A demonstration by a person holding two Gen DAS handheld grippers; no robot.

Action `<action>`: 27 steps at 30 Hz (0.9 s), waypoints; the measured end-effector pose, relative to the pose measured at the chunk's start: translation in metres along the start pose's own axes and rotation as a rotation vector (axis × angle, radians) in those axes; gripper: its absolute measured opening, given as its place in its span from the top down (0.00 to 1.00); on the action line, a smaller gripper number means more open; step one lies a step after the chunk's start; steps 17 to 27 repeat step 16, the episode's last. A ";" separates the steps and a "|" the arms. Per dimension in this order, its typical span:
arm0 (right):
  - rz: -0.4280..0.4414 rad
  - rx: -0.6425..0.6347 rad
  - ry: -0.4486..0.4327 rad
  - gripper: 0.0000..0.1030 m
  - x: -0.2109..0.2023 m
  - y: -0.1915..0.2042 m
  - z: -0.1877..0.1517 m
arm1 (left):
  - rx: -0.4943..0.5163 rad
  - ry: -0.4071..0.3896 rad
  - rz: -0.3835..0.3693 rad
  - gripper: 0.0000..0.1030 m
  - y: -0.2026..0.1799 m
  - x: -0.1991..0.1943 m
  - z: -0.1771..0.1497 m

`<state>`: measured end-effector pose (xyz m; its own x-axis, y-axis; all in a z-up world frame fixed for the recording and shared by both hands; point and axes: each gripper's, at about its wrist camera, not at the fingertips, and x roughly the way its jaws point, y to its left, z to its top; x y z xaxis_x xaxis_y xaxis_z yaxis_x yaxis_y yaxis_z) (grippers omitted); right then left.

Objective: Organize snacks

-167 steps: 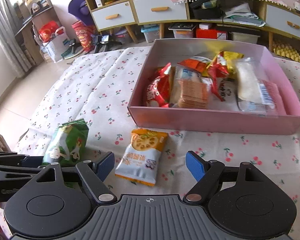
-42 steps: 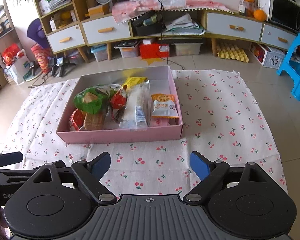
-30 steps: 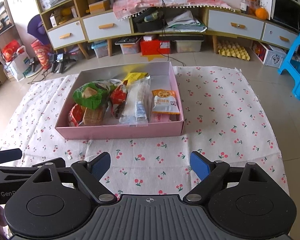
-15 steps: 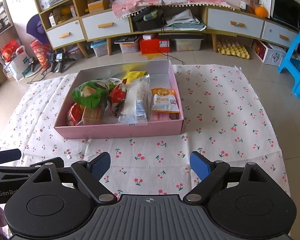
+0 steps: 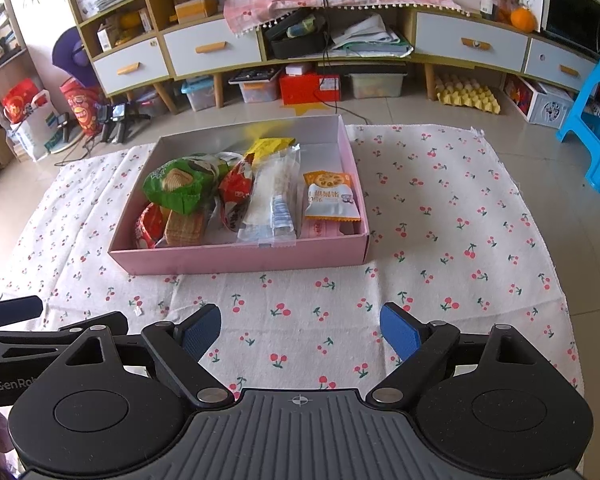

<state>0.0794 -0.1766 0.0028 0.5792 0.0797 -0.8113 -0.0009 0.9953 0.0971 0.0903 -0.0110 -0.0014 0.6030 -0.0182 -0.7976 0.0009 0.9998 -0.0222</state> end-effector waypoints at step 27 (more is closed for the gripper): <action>-0.001 0.000 0.006 0.14 0.002 0.000 -0.001 | 0.004 0.012 0.005 0.01 0.001 0.001 0.000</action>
